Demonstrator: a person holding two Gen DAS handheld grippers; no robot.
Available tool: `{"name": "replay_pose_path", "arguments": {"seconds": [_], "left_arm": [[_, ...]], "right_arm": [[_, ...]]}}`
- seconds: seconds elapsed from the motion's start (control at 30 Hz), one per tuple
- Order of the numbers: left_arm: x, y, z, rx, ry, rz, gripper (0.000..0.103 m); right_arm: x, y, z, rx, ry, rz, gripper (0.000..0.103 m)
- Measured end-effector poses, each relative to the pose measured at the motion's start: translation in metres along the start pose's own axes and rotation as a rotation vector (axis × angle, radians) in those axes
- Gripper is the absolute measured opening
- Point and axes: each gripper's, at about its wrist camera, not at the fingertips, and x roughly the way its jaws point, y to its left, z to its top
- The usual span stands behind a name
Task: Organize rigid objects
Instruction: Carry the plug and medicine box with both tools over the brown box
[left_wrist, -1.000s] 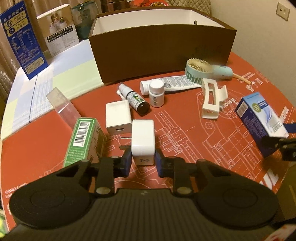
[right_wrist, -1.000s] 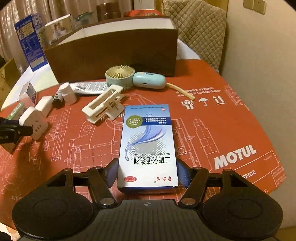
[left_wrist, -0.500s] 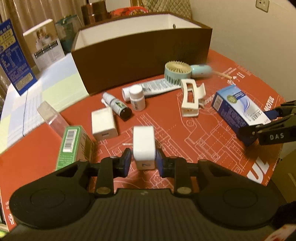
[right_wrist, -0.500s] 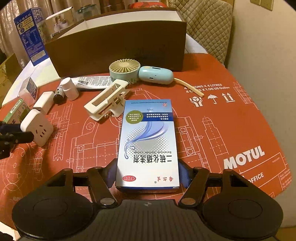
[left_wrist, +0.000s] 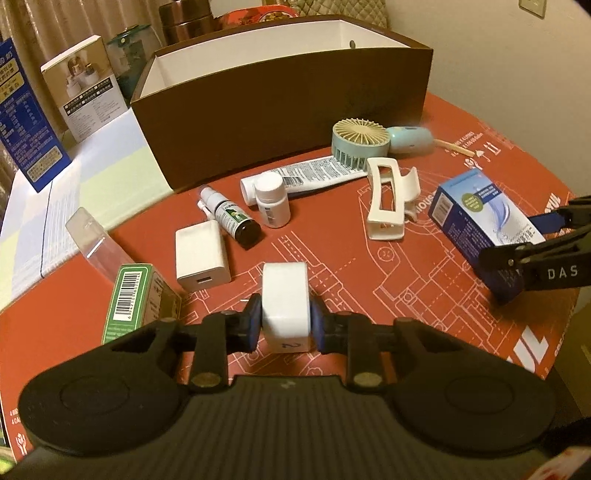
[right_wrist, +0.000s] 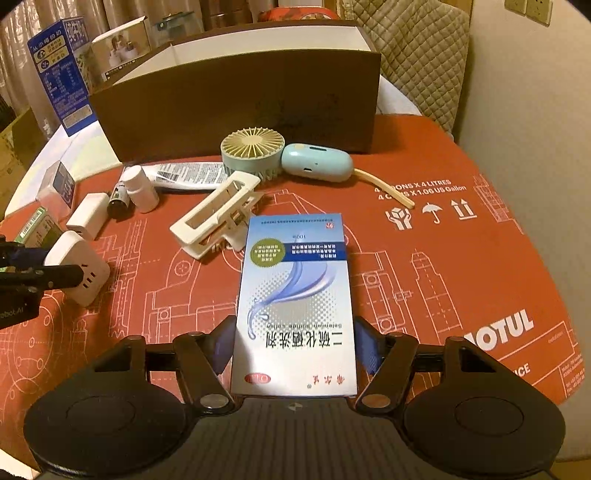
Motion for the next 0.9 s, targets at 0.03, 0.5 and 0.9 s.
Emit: {"name": "replay_pose_path", "arguments": {"seconds": [0.03,0.5,0.9], "left_arm": [[0.001,0.0,0.001,-0.003,0.001,0.001,0.023],[0.003,-0.002,0.006,0.014,-0.001,0.003,0.023],[0.003,-0.002,0.01,0.023,-0.009,-0.01,0.023]], "right_arm": [[0.0,0.0,0.001,0.001,-0.001,-0.001,0.063],[0.013,0.002,0.011,0.005,-0.007,-0.017,0.063],[0.002,0.01,0.011,-0.043,-0.047,-0.021,0.061]]}}
